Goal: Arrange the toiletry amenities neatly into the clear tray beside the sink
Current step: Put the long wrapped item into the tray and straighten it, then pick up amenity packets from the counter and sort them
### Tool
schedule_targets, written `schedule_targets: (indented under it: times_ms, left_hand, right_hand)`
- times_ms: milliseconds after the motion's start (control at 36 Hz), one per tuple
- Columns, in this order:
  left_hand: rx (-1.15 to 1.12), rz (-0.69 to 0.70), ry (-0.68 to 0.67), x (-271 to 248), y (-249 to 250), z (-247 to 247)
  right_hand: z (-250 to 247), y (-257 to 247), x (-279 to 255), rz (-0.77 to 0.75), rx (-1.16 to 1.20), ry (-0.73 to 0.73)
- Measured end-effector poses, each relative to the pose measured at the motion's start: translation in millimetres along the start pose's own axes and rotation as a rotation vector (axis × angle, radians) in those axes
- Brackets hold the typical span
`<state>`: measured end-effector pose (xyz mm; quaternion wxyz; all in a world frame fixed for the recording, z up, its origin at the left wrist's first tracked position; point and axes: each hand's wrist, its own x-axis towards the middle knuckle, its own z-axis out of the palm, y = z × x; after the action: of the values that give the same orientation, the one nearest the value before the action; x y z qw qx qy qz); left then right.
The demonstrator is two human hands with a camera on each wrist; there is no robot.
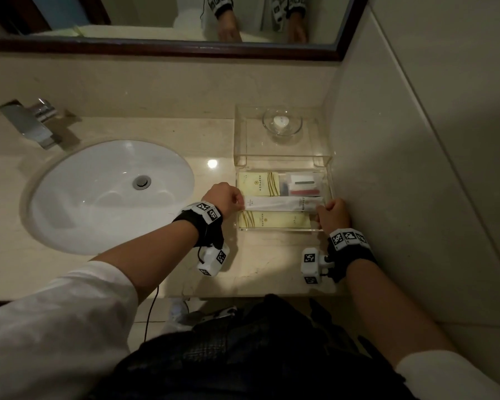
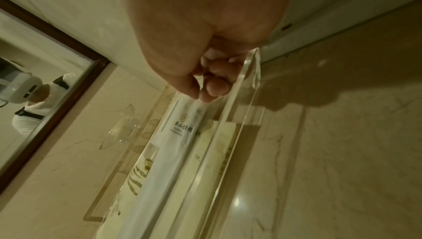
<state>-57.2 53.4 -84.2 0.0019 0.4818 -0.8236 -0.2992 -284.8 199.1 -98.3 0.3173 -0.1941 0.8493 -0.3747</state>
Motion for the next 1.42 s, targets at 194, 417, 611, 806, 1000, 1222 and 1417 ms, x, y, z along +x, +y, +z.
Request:
schedule_targets:
  times_ms: [194, 417, 611, 806, 1000, 1222, 1417]
  left_hand:
    - [-0.105, -0.015, -0.014, -3.8, -4.6, -0.8]
    - [-0.386, -0.102, 0.069, -10.1, -13.7, -6.4]
    - [-0.484, -0.163, 0.18, -23.2, -33.7, -21.0]
    - [-0.577, -0.221, 0.29, -45.5, -70.0, -42.4]
    - [-0.633, -0.284, 0.417, -72.2, -129.8, -71.1]
    - [-0.655, -0.407, 0.545, -117.8, -231.4, -118.1]
    - [-0.676, -0.544, 0.644, -166.2, -331.5, -165.1]
  right_hand:
    - [2.2, -1.4, 0.9, -0.024, -0.054, 0.079]
    - [11.7, -22.6, -1.8, -0.102, -0.062, 0.159]
    - [38.5, -58.7, -12.3, -0.215, -0.037, 0.07]
    - [86.0, -103.0, -37.3, -0.312, -0.059, -0.032]
    - [154.0, -142.4, -67.1, -0.401, -0.132, -0.18]
    - [262.2, -192.1, -119.6, -0.472, -0.289, -0.374]
    - [367.3, -233.0, -181.7, -0.593, -0.417, -0.551]
